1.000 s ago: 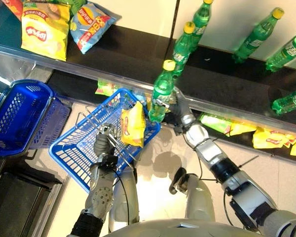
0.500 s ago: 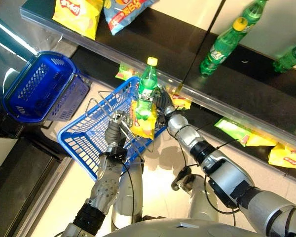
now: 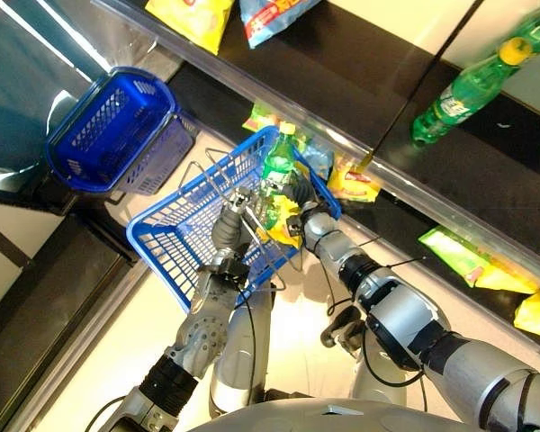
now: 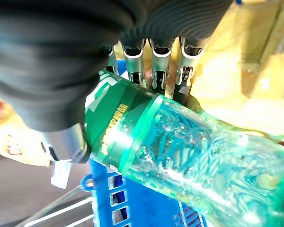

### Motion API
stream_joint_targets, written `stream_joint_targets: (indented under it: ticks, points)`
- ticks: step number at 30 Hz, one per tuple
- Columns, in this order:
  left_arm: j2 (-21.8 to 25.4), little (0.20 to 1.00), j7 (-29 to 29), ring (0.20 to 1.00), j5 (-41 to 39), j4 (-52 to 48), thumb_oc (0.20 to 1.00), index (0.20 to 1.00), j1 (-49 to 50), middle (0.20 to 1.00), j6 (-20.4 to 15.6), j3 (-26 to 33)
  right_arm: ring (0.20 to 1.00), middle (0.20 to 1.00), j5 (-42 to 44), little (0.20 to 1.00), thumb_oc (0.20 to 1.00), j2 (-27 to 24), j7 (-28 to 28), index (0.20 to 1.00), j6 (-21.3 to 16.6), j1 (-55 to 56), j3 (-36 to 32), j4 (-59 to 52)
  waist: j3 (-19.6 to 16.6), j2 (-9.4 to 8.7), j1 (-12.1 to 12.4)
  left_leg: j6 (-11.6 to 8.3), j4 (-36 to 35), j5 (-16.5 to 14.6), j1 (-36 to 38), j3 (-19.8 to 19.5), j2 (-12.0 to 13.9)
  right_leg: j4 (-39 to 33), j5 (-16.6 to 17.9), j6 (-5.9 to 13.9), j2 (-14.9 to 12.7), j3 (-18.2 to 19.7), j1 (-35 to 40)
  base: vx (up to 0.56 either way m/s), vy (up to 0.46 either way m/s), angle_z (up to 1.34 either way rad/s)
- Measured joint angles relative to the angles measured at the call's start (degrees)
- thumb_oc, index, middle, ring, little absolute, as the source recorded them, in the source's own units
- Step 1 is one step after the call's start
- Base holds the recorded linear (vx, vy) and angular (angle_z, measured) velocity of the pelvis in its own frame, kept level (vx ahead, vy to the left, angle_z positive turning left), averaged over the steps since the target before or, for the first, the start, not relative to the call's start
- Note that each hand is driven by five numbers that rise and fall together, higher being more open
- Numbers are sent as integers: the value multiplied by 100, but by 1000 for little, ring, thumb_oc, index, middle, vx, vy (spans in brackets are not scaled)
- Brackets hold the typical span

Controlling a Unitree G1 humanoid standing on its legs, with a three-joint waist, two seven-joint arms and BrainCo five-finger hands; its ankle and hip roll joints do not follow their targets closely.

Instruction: Pick up the snacks into the basket

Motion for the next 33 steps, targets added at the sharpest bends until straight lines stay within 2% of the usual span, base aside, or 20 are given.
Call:
stream_joint_targets:
  ticks: [7, 10, 15, 19, 23, 26, 33]
  points:
    - [46, 200, 0, 200, -142, -76, 200, 200, -305, 200, 2, -324, 200, 200, 65, 200, 200, 107, 4, 200, 118, -176, -12, 389, 34, 65, 48, 10, -8, 49, -82, -125, -70, 10, -22, 32, -16, -77, 13, -9, 2, 11]
    - [25, 200, 1, 200, -150, -82, 200, 200, -433, 200, 2, -420, 200, 200, 44, 200, 200, 102, 2, 200, 188, -276, 60, 525, 64, 123, 148, 4, -13, 62, -81, -142, -83, 30, -30, 26, -24, -85, 12, -7, 2, 2]
    - [13, 200, 1, 200, -150, -107, 200, 200, -473, 200, 1, -577, 200, 200, -512, 200, 200, 121, 57, 200, 240, -362, 214, 616, 71, 154, 183, -3, -19, 95, -144, -223, -141, 114, -89, 29, -101, -175, 1, -26, 8, 11]
    - [19, 200, 2, 200, -214, -124, 200, 200, -575, 200, 10, -763, 200, 200, -603, 200, 200, 113, 104, 200, 349, -440, 244, 755, 93, 200, 201, -9, 0, 116, -256, -314, -190, 192, -144, 42, -150, -243, -47, -18, 12, 16]
    - [-1, 200, 1, 200, -334, -128, 200, 200, -650, 200, 101, -784, 200, 200, -479, 200, 200, 112, 280, 200, 380, -421, 279, 754, 118, 248, 246, -1, -7, 148, -296, -315, -235, 232, -153, 46, -192, -258, -92, 0, 15, 4]
    - [2, 200, 1, 200, -363, -132, 200, 200, -733, 200, 108, -784, 200, 200, -380, 200, 200, 85, 448, 200, 375, -424, 501, 701, 118, 249, 320, 0, -18, 151, -292, -322, -258, 232, -157, 52, -198, -272, -82, 4, 2, 1]
    - [109, 200, -11, 200, -373, -144, 200, 200, -833, 200, 110, -757, 200, 200, -415, 200, 200, -32, 951, 200, 368, -374, 961, 545, 117, 249, 327, 7, -41, 185, -266, -375, -286, 249, -195, 95, -258, -312, -6, 34, -2, 8]
